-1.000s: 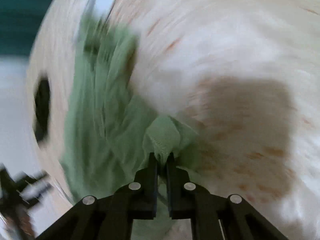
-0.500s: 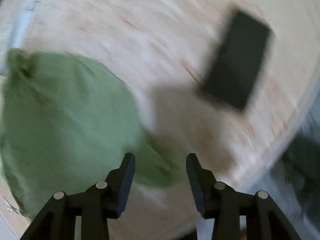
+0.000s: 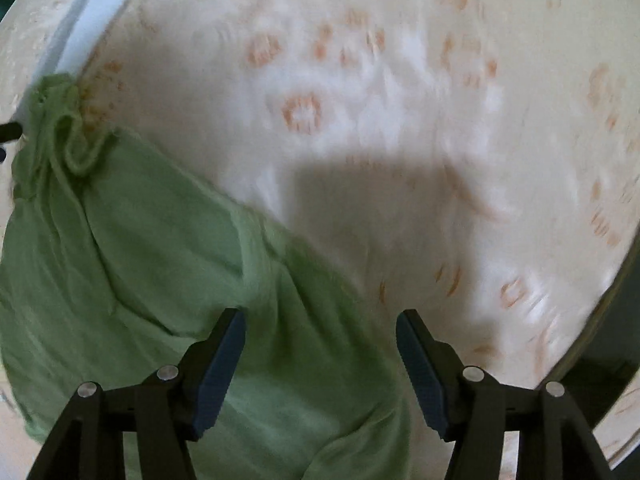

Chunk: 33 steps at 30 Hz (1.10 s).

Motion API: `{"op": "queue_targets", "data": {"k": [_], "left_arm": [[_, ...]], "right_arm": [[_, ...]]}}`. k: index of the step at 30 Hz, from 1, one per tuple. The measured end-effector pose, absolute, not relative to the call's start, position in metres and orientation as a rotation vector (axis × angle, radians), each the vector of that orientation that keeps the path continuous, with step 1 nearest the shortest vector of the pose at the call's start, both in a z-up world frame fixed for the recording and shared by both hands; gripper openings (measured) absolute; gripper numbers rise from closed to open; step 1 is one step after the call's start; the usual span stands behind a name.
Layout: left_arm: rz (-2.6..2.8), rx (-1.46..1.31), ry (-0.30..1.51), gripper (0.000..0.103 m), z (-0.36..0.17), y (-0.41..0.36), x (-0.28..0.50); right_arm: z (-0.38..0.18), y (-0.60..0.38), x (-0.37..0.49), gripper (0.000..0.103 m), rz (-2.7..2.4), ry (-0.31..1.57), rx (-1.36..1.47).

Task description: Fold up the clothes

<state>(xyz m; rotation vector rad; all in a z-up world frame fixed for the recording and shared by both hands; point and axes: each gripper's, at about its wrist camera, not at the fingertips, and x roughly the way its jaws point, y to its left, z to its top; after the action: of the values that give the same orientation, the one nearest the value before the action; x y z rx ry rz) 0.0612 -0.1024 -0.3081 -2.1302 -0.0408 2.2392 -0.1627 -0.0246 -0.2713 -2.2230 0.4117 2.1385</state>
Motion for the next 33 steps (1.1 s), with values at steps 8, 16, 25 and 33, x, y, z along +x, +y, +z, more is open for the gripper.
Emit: {"op": "queue_targets", "data": {"k": [8,16,25,33], "left_arm": [[2.382,-2.180,-0.064,0.029,-0.337,-0.115,0.086],[2.756,-2.079,-0.427,0.008,-0.281,-0.197,0.042],[3.109,-1.670,-0.355,0.008,-0.185,-0.240,-0.018],[2.506,-1.868,-0.661,0.037,-0.196,-0.240,-0.004]], "right_arm": [[-0.278,-0.033,-0.183,0.007,2.080,0.690,-2.214],[-0.233,-0.004,-0.270,0.006,2.240,0.639,-1.865],[-0.190,-0.013,-0.359,0.007,2.542,0.520,-1.549],[-0.161,0.002,-0.280,0.046,2.507,0.395,-1.698]]}}
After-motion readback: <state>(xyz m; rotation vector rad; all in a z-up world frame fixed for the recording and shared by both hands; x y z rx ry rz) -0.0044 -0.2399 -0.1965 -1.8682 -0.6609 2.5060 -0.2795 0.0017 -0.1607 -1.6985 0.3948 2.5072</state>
